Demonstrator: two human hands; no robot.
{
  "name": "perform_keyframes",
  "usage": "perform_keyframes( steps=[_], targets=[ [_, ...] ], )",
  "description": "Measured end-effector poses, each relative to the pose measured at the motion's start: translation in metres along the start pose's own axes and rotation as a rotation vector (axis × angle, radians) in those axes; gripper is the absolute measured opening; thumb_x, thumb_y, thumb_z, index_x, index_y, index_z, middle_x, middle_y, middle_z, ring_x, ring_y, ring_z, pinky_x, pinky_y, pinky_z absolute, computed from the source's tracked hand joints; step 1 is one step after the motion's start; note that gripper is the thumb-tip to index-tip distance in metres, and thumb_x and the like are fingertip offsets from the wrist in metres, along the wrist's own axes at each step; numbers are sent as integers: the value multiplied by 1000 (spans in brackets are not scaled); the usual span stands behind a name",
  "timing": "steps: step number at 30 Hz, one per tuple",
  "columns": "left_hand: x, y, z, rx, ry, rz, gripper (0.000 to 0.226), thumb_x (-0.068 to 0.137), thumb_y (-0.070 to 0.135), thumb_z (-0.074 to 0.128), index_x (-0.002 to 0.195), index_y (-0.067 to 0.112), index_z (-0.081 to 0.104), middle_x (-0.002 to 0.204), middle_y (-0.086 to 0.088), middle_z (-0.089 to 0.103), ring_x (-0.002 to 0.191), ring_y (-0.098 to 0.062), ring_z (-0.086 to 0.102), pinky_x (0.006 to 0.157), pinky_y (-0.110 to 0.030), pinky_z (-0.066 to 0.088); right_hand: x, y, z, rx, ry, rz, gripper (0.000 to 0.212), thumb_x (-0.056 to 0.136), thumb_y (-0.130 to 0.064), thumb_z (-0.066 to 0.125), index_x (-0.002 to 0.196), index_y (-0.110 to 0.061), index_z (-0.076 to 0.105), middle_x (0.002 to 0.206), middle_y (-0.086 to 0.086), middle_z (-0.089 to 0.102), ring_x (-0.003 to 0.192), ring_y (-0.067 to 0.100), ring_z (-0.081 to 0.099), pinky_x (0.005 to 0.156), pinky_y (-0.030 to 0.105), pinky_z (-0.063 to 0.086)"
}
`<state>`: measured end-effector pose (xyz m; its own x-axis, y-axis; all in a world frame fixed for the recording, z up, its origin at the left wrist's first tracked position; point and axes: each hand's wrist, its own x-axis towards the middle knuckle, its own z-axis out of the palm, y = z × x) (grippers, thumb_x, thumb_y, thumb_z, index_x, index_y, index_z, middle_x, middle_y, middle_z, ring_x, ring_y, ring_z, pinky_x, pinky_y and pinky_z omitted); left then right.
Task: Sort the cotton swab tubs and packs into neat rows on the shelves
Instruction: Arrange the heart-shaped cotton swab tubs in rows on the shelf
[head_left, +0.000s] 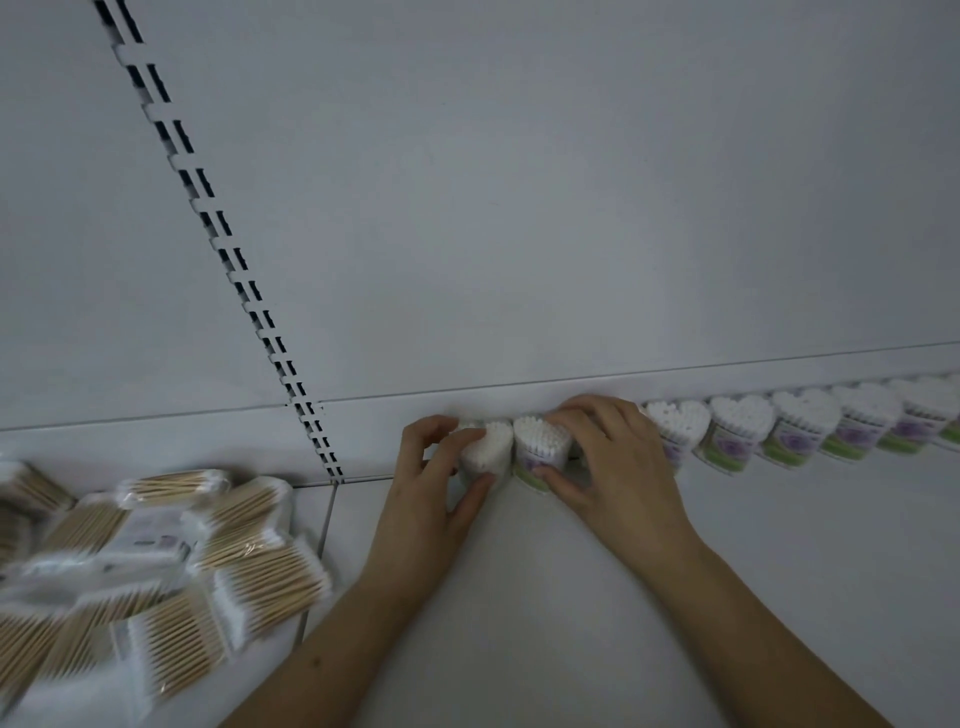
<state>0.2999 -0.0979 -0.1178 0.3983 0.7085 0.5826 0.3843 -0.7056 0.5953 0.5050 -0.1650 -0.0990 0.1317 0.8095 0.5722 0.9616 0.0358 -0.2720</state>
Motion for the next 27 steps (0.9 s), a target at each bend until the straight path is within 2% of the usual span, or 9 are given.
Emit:
perform_keyframes(
  steps=[3,5,8,12,15,17,20,23,27],
  targets=[
    [1,1,-1,-35,28,-38,56,83,11,78,133,18,53,134,9,38,122,-2,48,90,-18,51,0,-2,-1,10,6,-3,49,79,-52,57,117,-22,65,120,-1,58,114,25,52,99,37,37],
    [0,1,-1,-13,11,-36,53,83,18,78,130,16,54,135,5,39,124,-6,48,88,-29,56,2,-3,-2,35,17,2,49,80,-54,58,117,-21,65,120,-1,58,114,25,52,99,39,39],
    [-5,3,-6,62,-64,-28,61,83,40,71,136,17,50,140,-2,35,131,-10,44,93,-33,54,5,-11,-8,105,63,1,47,86,-52,58,119,-18,64,124,1,57,118,26,51,101,45,41],
    [-12,19,-36,146,-73,-23,69,86,36,72,143,13,42,139,-2,37,130,-14,45,99,-35,51,23,-47,-33,289,140,-64,41,95,-43,52,121,-13,62,126,4,56,121,23,49,101,39,40],
    [-26,35,-73,164,-2,-114,63,90,36,69,144,19,40,138,6,39,127,-7,47,103,-25,47,51,-90,-52,454,154,-146,42,99,-43,44,124,-12,59,126,2,56,121,19,49,103,36,40],
    [-41,42,-97,155,83,-181,58,92,37,65,142,21,42,136,8,43,125,-8,48,103,-20,44,66,-123,-53,511,167,-215,44,101,-43,41,126,-12,58,127,1,56,121,18,49,104,36,40],
    [-69,46,-135,151,216,-246,50,95,41,59,139,20,46,130,9,47,124,-11,50,103,-21,42,76,-181,-43,606,153,-287,44,102,-43,40,129,-12,56,130,-1,56,123,17,48,105,35,39],
    [-106,44,-182,178,266,-294,48,96,43,55,139,24,45,134,10,47,129,-12,48,105,-23,40,70,-251,-30,705,106,-361,46,102,-45,37,131,-13,55,133,-2,55,126,14,47,107,35,38],
    [-160,28,-261,240,370,-371,44,97,43,54,138,30,45,133,13,46,129,-8,45,104,-17,37,56,-352,-20,782,63,-465,49,103,-48,32,135,-17,52,137,-5,52,129,10,44,109,25,34]
  ],
)
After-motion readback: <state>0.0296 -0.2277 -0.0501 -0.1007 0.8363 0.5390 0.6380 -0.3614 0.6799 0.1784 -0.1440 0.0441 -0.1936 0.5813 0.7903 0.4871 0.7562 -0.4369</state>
